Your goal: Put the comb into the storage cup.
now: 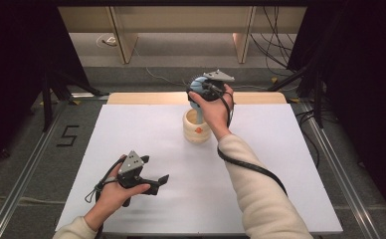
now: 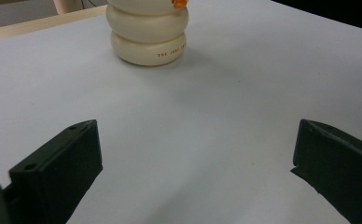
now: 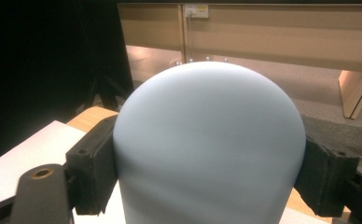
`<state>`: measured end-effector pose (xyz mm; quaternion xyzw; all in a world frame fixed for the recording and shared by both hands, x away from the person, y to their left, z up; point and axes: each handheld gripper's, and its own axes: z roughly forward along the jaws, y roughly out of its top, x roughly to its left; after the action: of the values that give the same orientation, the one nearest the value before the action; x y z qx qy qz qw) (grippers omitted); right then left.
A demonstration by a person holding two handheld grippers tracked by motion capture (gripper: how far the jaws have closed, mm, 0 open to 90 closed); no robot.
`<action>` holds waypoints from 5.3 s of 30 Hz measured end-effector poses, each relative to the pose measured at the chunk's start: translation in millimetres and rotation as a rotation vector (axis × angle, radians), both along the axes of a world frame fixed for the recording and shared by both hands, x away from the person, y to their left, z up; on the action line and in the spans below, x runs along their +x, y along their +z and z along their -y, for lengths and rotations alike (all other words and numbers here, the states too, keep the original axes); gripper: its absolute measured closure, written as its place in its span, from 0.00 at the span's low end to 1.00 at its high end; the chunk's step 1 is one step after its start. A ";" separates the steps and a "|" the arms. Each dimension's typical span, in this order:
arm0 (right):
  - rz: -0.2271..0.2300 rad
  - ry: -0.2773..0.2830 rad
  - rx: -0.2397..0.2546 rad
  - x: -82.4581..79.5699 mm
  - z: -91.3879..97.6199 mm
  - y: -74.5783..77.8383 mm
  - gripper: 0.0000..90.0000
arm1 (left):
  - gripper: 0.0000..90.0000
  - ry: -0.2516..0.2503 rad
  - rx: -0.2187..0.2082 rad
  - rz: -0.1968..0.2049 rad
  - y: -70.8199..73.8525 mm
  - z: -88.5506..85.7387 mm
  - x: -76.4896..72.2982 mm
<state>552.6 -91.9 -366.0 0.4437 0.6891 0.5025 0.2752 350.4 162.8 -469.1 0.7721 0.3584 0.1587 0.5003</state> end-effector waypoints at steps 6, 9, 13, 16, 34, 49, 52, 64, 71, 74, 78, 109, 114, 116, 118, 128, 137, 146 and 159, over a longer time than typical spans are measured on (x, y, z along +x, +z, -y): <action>-0.008 0.001 -0.004 0.2 0.5 -4.1 0.23 | 0.01 -0.001 -0.001 -0.001 -0.1 0.2 0.0; -0.008 -0.002 -0.006 0.1 0.9 -5.9 0.23 | 0.01 0.000 0.000 0.000 -0.1 0.1 0.1; -0.012 -0.002 -0.007 -0.3 1.2 -7.4 0.23 | 0.01 -0.002 0.000 -0.001 -0.2 0.4 0.0; -0.006 -0.001 -0.007 -0.5 1.0 -7.8 0.23 | 0.01 -0.003 0.000 -0.002 -0.2 0.4 0.0; 0.001 0.014 -0.026 -1.7 -1.5 -7.8 0.22 | 0.01 -0.003 0.001 0.000 -0.1 0.8 -0.2; -0.020 0.044 -0.029 1.7 -1.8 -9.5 0.19 | 0.01 -0.004 0.000 -0.001 0.0 0.8 -0.1; -0.024 0.045 -0.028 2.9 -2.0 -10.6 0.19 | 0.01 -0.004 0.000 0.000 -0.1 0.6 0.0; -0.038 0.035 -0.035 2.3 0.9 -18.8 0.19 | 0.01 -0.003 0.001 -0.001 0.1 0.7 -0.2; -0.031 0.041 -0.034 -1.9 4.9 -16.7 0.18 | 0.01 -0.002 0.000 -0.001 -0.3 1.0 0.0; -0.029 0.047 -0.034 -5.2 7.1 -16.1 0.18 | 0.01 -0.002 0.001 -0.002 -0.4 0.8 0.0; -0.033 0.057 -0.046 -10.5 11.8 -17.4 0.16 | 0.01 -0.002 0.002 -0.004 -0.6 0.8 0.0; -0.043 0.117 -0.069 -58.7 60.7 -29.0 0.14 | 0.01 0.001 0.007 -0.007 -1.8 2.1 -0.2; -0.041 0.136 -0.076 -67.0 69.3 -33.5 0.14 | 0.01 0.002 0.008 -0.008 -2.1 2.3 0.0; -0.041 0.138 -0.077 -69.4 72.0 -35.1 0.14 | 0.01 0.002 0.007 -0.008 -2.1 2.3 0.0; -0.044 0.140 -0.076 -72.5 75.0 -36.2 0.14 | 0.01 0.003 0.009 -0.008 -2.2 2.3 0.1; -0.050 0.158 -0.076 -88.5 89.6 -42.9 0.14 | 0.01 0.006 0.010 -0.008 -2.5 2.0 0.3; -0.053 0.171 -0.084 -102.9 102.7 -49.3 0.14 | 0.01 0.010 0.010 -0.010 -3.4 2.0 0.6; -0.054 0.163 -0.091 -115.1 116.8 -54.4 0.15 | 0.01 0.013 0.009 -0.011 -3.6 1.8 0.5; -0.065 0.173 -0.106 -129.4 129.4 -58.8 0.15 | 0.01 0.015 0.012 -0.009 -3.6 0.8 0.8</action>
<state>423.2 -221.3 -424.8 0.3835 0.7589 0.4726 0.2317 351.2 162.0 -472.8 0.7731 0.3655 0.1608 0.4929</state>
